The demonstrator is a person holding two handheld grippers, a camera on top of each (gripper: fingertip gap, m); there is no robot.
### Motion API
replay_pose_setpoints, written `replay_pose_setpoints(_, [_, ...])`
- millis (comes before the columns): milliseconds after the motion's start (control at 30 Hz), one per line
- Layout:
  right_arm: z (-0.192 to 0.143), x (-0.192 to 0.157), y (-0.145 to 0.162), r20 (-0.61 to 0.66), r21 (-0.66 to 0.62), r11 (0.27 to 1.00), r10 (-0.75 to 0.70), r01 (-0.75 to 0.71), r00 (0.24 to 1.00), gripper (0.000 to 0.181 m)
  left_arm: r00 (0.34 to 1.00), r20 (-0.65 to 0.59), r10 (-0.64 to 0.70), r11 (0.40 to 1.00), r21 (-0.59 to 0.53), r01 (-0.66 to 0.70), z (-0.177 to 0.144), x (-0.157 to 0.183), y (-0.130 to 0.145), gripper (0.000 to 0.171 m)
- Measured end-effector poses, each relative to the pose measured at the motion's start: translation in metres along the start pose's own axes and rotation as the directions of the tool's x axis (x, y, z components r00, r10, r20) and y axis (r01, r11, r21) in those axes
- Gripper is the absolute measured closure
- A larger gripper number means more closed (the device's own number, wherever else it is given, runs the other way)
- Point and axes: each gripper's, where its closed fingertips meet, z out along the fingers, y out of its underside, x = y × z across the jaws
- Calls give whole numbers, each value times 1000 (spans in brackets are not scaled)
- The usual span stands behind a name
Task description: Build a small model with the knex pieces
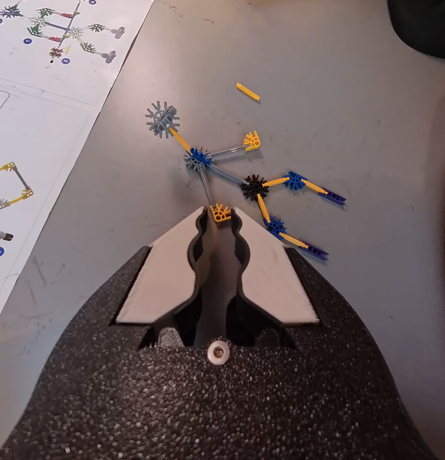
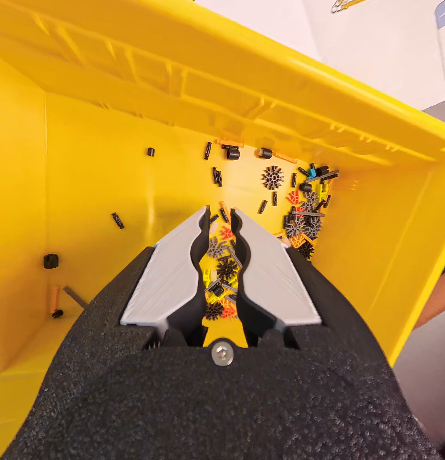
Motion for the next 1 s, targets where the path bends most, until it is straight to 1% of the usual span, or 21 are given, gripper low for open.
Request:
replay_pose_setpoints(167, [17,5,5,71,-67,998,7,-3,997,172,1000,2,-11,1000,13,11,1,-2,-1,157])
replay_pose_setpoints(300, [26,4,13,97,-108,994,13,-3,995,176,1000,0,-13,1000,19,13,1,-2,-1,157])
replay_pose_setpoints(433, [27,2,12,112,-96,995,25,-14,993,177,1000,3,-10,1000,20,10,2,-3,-2,157])
replay_pose_setpoints(533, [24,-11,6,202,-76,996,51,-37,978,175,1000,4,-10,1000,20,9,2,-2,-2,157])
replay_pose_setpoints(700, [19,-4,-3,214,-39,995,95,-88,972,173,1000,3,-10,1000,20,10,2,-2,-2,157])
replay_pose_setpoints(800, [22,-1,4,199,-63,995,92,-81,976,174,1000,4,-9,1000,21,9,2,-2,-2,157])
replay_pose_setpoints(1000, [25,-9,8,215,-85,995,64,-47,975,175,1000,2,-10,1000,22,10,2,-2,-2,157])
